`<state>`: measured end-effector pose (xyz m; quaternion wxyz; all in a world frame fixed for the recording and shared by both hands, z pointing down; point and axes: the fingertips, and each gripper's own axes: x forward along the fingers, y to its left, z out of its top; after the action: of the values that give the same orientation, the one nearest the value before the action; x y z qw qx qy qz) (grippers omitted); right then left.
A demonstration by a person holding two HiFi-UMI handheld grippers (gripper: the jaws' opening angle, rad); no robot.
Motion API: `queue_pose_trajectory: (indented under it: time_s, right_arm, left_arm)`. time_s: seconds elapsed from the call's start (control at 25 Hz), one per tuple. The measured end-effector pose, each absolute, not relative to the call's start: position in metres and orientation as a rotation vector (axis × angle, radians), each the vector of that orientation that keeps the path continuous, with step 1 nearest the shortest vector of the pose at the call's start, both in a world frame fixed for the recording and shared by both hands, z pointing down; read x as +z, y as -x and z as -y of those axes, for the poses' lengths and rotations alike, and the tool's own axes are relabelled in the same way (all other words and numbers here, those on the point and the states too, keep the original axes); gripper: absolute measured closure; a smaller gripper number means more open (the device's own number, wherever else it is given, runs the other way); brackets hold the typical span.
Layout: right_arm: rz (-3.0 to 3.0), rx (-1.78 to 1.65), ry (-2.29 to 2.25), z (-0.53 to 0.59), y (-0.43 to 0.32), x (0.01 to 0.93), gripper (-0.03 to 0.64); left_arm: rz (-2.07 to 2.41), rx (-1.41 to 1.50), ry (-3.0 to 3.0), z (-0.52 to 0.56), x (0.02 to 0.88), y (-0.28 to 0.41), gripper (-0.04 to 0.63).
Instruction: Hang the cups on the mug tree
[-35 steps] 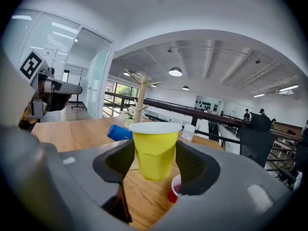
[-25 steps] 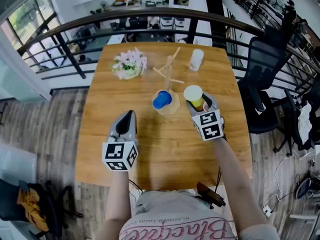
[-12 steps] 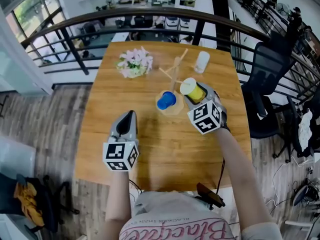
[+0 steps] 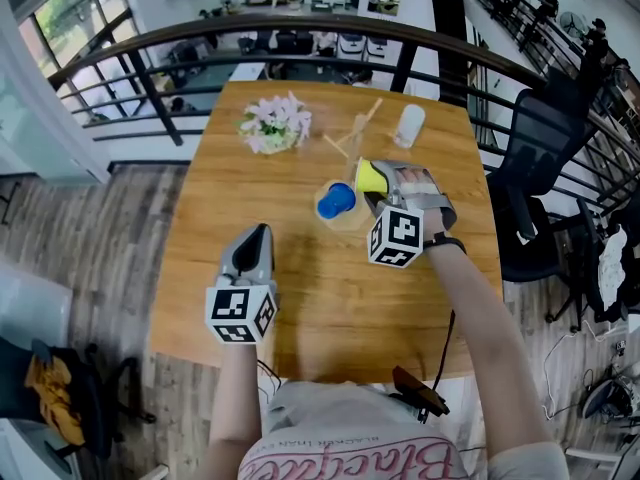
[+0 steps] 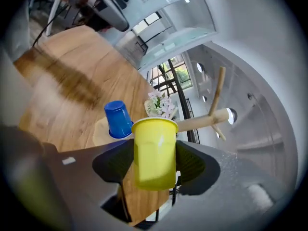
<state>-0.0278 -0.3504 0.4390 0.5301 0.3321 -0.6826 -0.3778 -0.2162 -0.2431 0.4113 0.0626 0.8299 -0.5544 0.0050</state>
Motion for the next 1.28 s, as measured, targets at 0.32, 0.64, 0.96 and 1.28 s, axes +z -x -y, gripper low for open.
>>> queue_pose_trajectory:
  time_s: [0.32,0.64,0.96,1.28]
  right_arm:
    - [1.353,-1.071,-0.551,0.355,0.031,0.453,0.351]
    - [1.421,-1.075,-0.546,0.343,0.043,0.453,0.314]
    - [1.679,-0.916,-0.753,0.326,0.042,0.426,0.314]
    - [1.951,-0.731,-1.011,0.304,0.024,0.385,0.314]
  left_arm:
    - [1.686,0.025,-2.498,0.239,0.412,0.219,0.584]
    - [1.693,0.014,-2.509,0.233,0.408,0.21,0.584]
    - [1.713,-0.008,-2.522,0.222,0.396,0.2,0.584]
    - [1.731,-0.021,-2.55,0.216,0.384,0.18,0.584]
